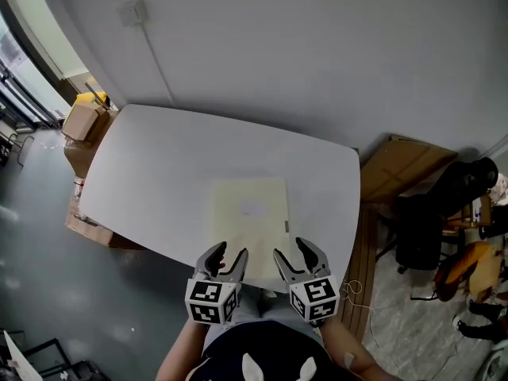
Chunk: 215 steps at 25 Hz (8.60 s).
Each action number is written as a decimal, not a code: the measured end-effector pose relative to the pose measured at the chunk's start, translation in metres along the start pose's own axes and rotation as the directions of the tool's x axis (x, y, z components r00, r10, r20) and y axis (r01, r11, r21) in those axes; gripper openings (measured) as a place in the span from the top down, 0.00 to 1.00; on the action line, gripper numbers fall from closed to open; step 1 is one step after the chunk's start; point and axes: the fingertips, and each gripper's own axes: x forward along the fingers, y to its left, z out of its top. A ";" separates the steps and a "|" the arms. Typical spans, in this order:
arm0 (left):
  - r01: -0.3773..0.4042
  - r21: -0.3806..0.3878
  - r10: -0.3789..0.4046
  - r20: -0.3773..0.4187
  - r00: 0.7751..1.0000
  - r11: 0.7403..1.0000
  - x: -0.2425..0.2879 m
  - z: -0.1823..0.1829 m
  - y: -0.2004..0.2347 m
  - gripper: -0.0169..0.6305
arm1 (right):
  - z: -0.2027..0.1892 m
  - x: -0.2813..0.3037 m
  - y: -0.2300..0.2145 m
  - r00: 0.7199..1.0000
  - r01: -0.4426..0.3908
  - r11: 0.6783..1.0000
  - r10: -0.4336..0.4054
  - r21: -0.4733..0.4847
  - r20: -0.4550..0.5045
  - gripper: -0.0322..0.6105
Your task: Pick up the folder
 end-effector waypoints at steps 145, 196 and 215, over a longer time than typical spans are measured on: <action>-0.026 -0.311 -0.085 -0.340 0.937 0.950 0.105 -0.097 0.114 0.53 | -0.106 0.113 -0.063 0.947 -0.049 0.892 0.185 0.449 -0.264 0.53; 0.006 -0.182 -0.027 -0.115 0.993 0.983 0.046 0.000 0.076 0.53 | 0.002 0.051 -0.052 0.986 -0.116 0.963 0.142 0.245 -0.091 0.53; 0.012 -0.147 -0.012 -0.004 1.000 0.989 0.007 0.019 0.054 0.53 | 0.025 0.010 -0.036 0.993 -0.116 0.976 0.113 0.184 0.023 0.53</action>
